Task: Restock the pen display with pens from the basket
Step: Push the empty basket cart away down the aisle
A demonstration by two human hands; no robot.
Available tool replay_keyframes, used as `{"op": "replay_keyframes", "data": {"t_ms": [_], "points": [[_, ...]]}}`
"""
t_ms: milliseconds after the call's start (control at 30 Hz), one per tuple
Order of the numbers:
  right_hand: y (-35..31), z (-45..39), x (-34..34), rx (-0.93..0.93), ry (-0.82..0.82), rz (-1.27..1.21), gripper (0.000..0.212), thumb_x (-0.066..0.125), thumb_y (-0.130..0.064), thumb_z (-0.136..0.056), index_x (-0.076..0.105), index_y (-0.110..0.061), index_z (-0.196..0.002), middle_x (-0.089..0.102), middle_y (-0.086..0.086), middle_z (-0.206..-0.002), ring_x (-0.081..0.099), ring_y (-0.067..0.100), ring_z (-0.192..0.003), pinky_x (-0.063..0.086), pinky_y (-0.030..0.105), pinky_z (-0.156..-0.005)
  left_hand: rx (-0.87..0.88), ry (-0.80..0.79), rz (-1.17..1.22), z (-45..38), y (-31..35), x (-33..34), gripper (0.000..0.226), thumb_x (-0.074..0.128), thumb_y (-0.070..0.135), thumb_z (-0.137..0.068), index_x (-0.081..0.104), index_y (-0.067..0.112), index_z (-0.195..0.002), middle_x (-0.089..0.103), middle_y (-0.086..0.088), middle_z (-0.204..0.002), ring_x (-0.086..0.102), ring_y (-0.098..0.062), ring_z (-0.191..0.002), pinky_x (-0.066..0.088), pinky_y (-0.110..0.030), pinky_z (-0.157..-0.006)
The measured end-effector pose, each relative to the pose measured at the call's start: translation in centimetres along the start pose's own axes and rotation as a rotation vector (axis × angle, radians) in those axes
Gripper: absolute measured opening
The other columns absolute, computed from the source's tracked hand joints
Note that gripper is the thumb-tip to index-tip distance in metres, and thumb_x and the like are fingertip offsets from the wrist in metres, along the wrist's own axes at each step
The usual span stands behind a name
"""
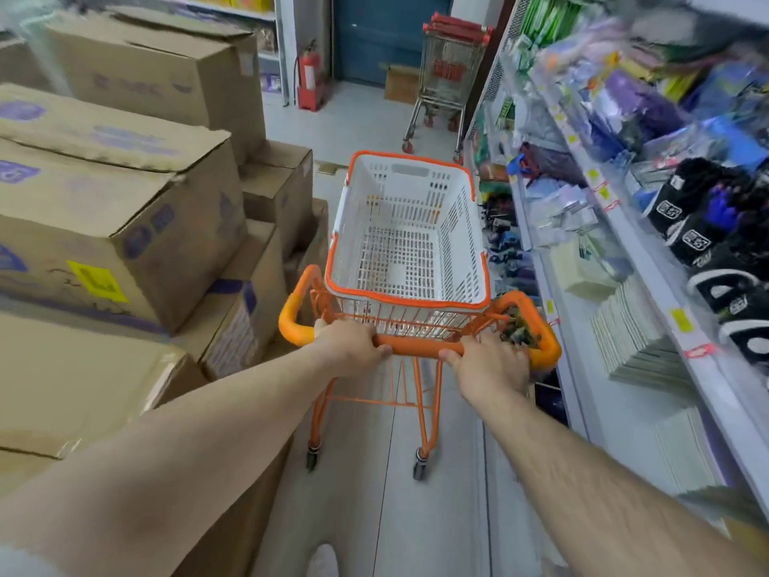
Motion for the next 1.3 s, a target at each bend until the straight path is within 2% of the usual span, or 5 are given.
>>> {"op": "replay_keyframes", "data": {"t_ms": [367, 667, 900, 1067, 1300], "points": [[-0.3, -22.5, -3.7, 0.005, -0.003, -0.228, 0.059, 0.037, -0.062, -0.098, 0.053, -0.02, -0.135, 0.052, 0.004, -0.138, 0.051, 0.032, -0.123, 0.044, 0.043, -0.099, 0.001, -0.009, -0.013, -20.4, -0.1, -8.1, 0.048, 0.033, 0.067, -0.093, 0.056, 0.028, -0.109, 0.062, 0.003, -0.1, 0.058, -0.025, -0.102, 0.033, -0.05, -0.1], [0.0, -40.7, -7.0, -0.088, -0.021, -0.186, 0.066, 0.028, -0.06, -0.101, 0.034, -0.015, -0.15, 0.032, 0.009, -0.158, 0.032, 0.033, -0.141, 0.028, 0.047, -0.113, -0.114, -0.065, -0.028, -36.8, 1.0, -14.1, 0.049, 0.039, 0.07, -0.09, 0.06, 0.03, -0.107, 0.063, 0.008, -0.089, 0.06, -0.016, -0.088, 0.051, -0.036, -0.083], [0.1, -53.1, -9.5, -0.132, -0.08, -0.199, 0.087, 0.027, -0.077, -0.091, 0.027, -0.016, -0.154, 0.023, 0.01, -0.161, 0.025, 0.037, -0.143, 0.022, 0.048, -0.116, -0.186, -0.114, -0.049, -47.2, 0.7, -18.2, 0.064, 0.032, 0.087, -0.079, 0.061, 0.031, -0.088, 0.065, 0.01, -0.083, 0.063, -0.015, -0.086, 0.047, -0.038, -0.091], [-1.1, -61.9, -11.4, -0.122, -0.057, -0.182, 0.085, 0.032, -0.077, -0.09, 0.031, -0.018, -0.152, 0.029, 0.01, -0.157, 0.03, 0.037, -0.139, 0.025, 0.047, -0.115, -0.168, -0.088, -0.143, -53.8, -1.7, -21.6, 0.085, 0.02, 0.092, -0.073, 0.054, 0.037, -0.129, 0.067, 0.009, -0.113, 0.057, -0.02, -0.119, 0.036, -0.043, -0.107], [-6.3, -75.1, -15.6, -0.177, 0.033, -0.149, 0.065, 0.035, -0.069, -0.095, 0.044, -0.026, -0.144, 0.043, 0.005, -0.149, 0.041, 0.033, -0.133, 0.032, 0.046, -0.109, -0.216, -0.005, -0.065, -66.3, -6.2, -26.7, 0.075, 0.019, 0.098, -0.063, 0.055, 0.034, -0.08, 0.061, 0.01, -0.074, 0.06, -0.012, -0.078, 0.051, -0.029, -0.069]]}}
Point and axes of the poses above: each hand's wrist, its own z-axis away from the middle knuckle, its own x-axis out of the palm, y = z × x, the point moved 10 cm from there along -z, towards the middle knuckle
